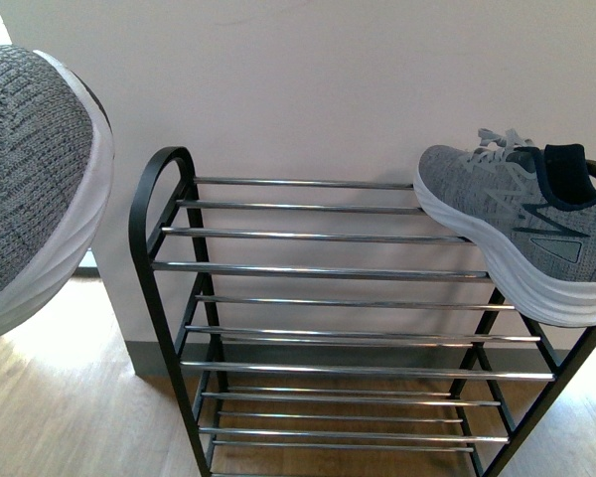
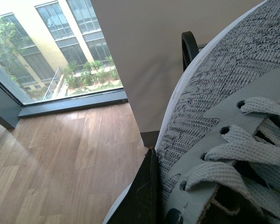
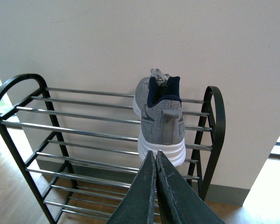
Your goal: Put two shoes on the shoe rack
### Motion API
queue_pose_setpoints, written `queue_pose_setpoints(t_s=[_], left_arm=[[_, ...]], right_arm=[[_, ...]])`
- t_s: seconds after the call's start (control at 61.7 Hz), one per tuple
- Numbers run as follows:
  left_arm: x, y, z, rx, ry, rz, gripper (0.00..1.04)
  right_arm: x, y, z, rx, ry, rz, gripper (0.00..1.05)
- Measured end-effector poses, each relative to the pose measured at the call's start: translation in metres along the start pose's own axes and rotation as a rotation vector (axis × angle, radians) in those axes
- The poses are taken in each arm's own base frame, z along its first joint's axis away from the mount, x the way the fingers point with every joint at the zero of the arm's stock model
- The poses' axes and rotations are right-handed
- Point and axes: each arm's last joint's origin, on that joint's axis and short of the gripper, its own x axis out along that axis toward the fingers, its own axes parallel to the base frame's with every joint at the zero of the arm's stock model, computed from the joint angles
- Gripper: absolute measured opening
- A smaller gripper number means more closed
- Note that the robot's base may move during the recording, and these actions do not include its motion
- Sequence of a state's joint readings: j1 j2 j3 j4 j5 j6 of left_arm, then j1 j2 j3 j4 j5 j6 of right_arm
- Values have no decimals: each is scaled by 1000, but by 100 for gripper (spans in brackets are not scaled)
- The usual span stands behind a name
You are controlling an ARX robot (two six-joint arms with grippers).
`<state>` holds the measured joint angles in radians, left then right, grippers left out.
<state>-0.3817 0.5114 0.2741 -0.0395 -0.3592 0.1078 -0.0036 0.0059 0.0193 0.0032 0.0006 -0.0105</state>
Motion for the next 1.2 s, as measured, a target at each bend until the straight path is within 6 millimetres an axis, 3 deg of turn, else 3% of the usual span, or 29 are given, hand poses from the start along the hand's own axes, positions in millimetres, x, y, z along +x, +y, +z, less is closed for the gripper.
queue_pose_setpoints(t_s=[0.47, 0.648, 0.875, 0.94, 1.086, 1.199], left_arm=[[0, 0, 0, 0, 0, 0, 2], [0, 0, 0, -35, -2, -2, 2], [2, 5, 14, -522, 35, -132, 2], [13, 6, 34, -731, 47, -126, 2], [41, -9, 61, -823, 42, -148, 2], [79, -35, 72, -838, 132, -218, 2]], right_arm=[[0, 0, 0, 1, 0, 0, 97], [0, 0, 0, 1, 0, 0, 95], [0, 0, 0, 1, 0, 0, 95], [0, 0, 0, 1, 0, 0, 95], [0, 0, 0, 0, 0, 0, 95], [0, 0, 0, 1, 0, 0, 95]])
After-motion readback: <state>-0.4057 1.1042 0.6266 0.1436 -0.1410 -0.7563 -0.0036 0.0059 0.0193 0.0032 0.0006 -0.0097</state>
